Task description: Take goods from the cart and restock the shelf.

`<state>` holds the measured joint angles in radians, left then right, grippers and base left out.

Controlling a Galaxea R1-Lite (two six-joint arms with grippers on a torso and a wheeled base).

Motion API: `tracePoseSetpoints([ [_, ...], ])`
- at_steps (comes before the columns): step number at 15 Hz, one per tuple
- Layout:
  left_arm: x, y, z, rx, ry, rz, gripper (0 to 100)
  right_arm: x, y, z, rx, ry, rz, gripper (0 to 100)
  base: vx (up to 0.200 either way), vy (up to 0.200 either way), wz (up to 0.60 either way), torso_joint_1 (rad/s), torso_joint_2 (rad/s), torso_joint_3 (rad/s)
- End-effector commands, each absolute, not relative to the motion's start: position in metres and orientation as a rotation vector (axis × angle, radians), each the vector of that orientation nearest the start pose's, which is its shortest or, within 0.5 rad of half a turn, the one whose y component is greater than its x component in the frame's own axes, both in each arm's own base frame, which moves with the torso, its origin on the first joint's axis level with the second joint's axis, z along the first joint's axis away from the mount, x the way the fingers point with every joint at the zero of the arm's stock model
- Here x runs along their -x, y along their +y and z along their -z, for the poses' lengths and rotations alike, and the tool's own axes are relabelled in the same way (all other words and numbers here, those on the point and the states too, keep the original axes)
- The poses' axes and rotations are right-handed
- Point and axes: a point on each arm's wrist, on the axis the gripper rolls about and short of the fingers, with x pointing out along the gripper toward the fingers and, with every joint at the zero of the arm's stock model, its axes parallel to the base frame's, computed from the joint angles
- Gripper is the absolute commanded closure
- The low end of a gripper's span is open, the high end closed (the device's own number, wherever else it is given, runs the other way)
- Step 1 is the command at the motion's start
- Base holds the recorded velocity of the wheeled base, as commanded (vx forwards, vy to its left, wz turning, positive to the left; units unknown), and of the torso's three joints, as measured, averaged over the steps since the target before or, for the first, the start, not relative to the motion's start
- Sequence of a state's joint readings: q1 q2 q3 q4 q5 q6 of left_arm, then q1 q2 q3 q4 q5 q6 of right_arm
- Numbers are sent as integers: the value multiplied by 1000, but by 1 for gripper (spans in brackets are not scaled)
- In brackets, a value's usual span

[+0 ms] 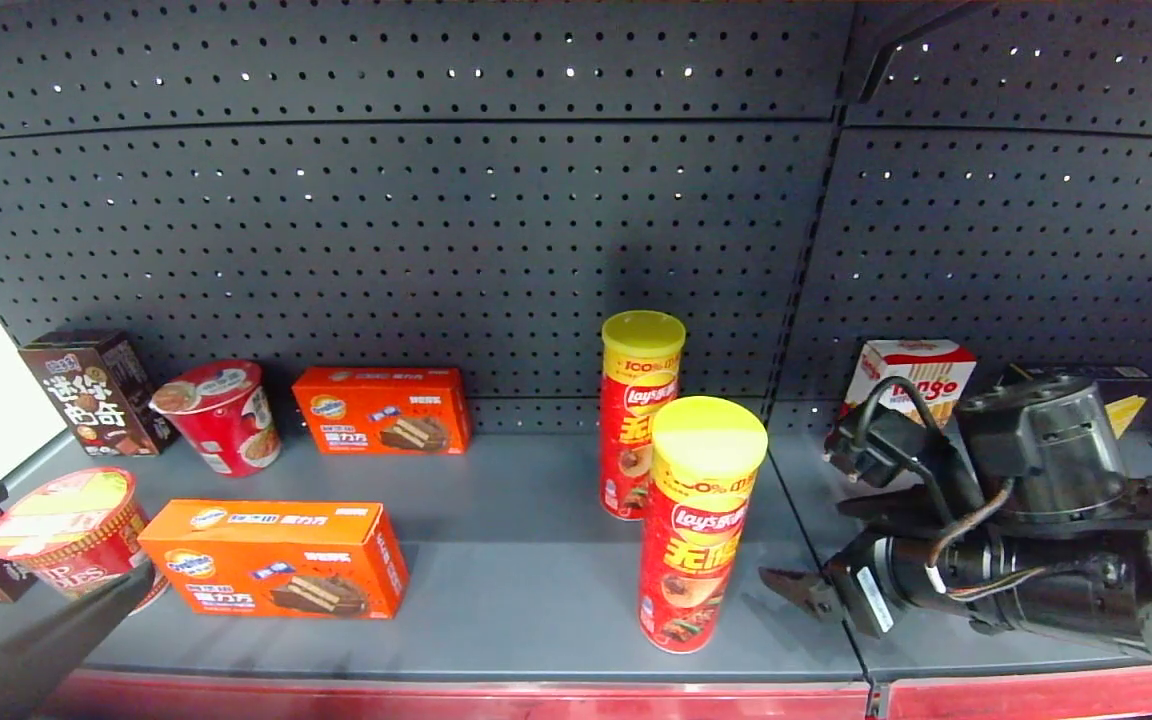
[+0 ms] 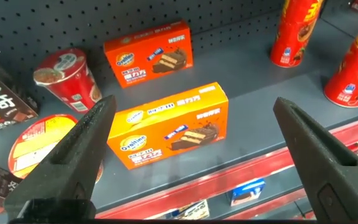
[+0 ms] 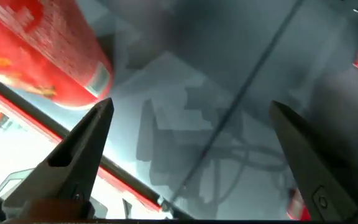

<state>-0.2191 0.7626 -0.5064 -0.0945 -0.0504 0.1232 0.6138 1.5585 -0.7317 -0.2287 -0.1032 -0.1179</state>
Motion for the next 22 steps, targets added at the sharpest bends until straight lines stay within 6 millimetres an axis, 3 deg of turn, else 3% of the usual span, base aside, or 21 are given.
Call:
tracePoseSetpoints([
  [1, -71, -17, -217, -138, 156, 281, 0, -215, 154, -157, 341, 562, -541, 0, 0, 0, 0, 0, 0, 0],
  [8, -72, -17, -217, -104, 133, 279, 0, -229, 176, -153, 362, 562, -548, 0, 0, 0, 0, 0, 0, 0],
  [22, -72, -18, -216, -99, 135, 282, 0, -238, 194, -147, 373, 570, -572, 0, 0, 0, 0, 0, 0, 0],
])
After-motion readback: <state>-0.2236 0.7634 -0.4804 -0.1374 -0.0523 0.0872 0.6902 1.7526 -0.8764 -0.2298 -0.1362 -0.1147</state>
